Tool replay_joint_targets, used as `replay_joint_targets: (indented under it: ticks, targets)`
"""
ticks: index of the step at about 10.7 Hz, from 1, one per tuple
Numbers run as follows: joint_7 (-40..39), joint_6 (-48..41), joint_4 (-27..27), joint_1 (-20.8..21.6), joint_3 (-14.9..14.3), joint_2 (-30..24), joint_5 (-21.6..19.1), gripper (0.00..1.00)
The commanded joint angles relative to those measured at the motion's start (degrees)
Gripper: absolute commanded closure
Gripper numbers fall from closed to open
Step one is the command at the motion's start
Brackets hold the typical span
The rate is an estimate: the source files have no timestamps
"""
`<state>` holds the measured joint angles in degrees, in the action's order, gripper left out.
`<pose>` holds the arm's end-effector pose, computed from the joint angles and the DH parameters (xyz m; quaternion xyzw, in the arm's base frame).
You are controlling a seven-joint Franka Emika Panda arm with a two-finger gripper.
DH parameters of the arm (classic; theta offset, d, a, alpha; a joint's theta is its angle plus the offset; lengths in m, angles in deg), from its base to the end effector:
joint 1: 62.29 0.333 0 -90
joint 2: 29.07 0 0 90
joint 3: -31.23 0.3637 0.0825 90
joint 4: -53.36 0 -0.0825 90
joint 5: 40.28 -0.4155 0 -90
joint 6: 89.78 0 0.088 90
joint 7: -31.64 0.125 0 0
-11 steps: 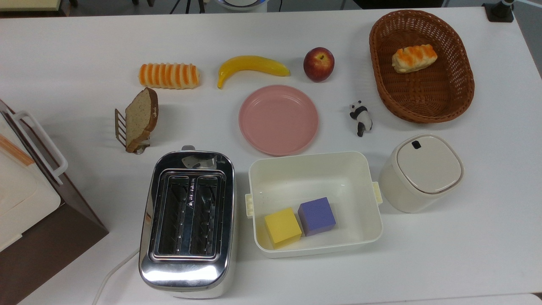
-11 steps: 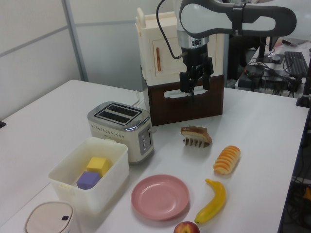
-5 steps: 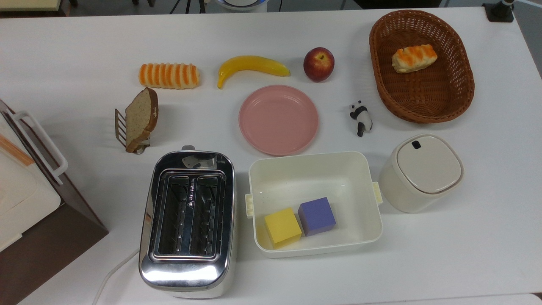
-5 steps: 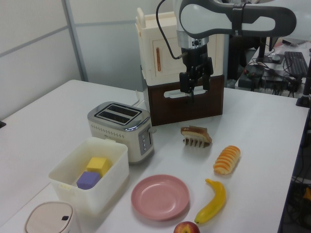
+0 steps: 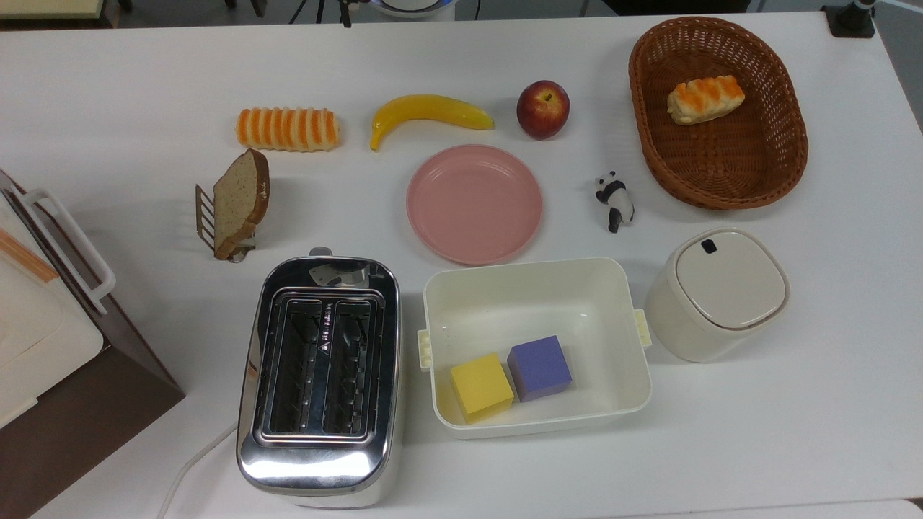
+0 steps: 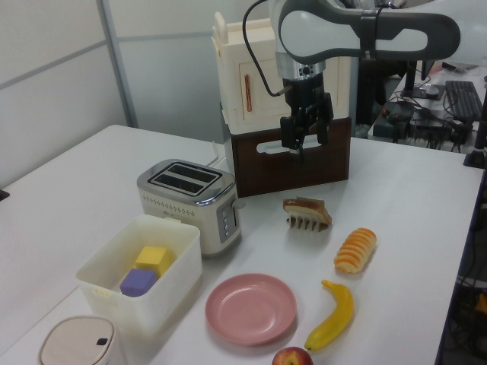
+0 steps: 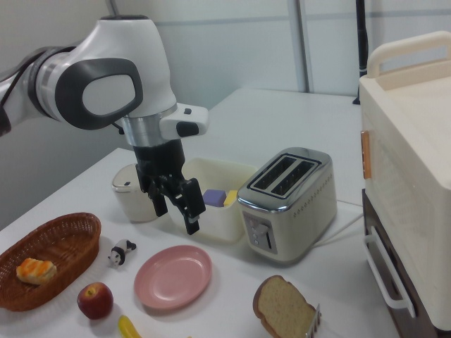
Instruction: Put the bread in the toaster
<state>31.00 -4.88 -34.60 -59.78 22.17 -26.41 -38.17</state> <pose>0.5864 -0.0699 0.6378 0.9972 -0.0523 -0.0509 0.0189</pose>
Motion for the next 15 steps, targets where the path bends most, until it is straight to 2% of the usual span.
replay_joint_targets:
  ticks: [1,6,8,10,12,15]
  targets:
    - [-0.34,2.09,-0.72,0.12,0.18,0.50,-0.96,0.00]
    - [-0.51,8.96,-1.60,0.03,0.27,0.77,-1.05,0.00]
    - [-3.39,10.63,-1.86,-0.14,0.18,1.64,0.08,0.00]
    - [-7.70,12.57,-2.04,-0.14,0.10,4.61,2.62,0.00]
    - [-7.98,14.24,-2.65,0.12,0.09,6.39,4.57,0.00]
    - [-8.16,20.03,-6.69,0.56,0.18,7.52,7.64,0.00]
